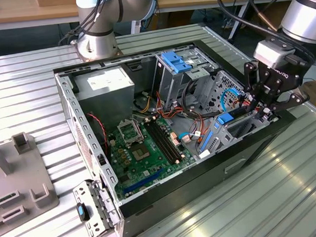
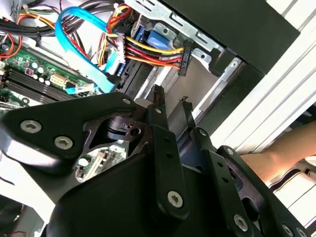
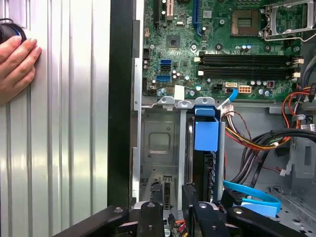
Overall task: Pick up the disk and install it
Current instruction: 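Insert the first disk wire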
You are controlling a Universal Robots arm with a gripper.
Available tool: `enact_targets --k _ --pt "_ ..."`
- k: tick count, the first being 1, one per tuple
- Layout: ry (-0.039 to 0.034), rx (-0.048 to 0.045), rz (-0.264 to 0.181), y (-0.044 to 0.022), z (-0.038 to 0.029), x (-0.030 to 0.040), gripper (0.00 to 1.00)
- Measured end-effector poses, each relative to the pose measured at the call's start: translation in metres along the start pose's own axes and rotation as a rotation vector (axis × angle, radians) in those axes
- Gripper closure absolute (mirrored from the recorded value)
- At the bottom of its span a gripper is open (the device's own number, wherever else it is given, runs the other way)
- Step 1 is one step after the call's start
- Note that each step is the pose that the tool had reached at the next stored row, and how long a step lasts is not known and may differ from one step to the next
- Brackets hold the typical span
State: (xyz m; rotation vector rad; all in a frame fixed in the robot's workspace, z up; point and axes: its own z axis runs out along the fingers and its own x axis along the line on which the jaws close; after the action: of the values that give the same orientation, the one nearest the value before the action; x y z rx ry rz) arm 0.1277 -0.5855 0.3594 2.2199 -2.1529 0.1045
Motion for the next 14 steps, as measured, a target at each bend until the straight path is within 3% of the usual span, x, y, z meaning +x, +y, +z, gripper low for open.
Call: enact_targets --k 2,4,6,8,11,14 --pt "-0.0003 -0.0002 -0.019 -0.0075 0.0005 0.0002 0.7" --pt "-0.0004 -0.0005 -0.031 -0.0097 0.001 0.0001 0.7" --pt "0.0036 0.0009 -0.091 -0.0111 0.0041 0.0 0.7" --pt "0.0048 0.0019 -0.115 -0.0123 0.0048 0.0 0.7" --pt "0.0044 0.0021 -0.121 -0.0194 0.0063 0.0 0.7" --pt "0.0048 0.0021 -0.122 -0.0201 0.0095 -0.0002 0.7"
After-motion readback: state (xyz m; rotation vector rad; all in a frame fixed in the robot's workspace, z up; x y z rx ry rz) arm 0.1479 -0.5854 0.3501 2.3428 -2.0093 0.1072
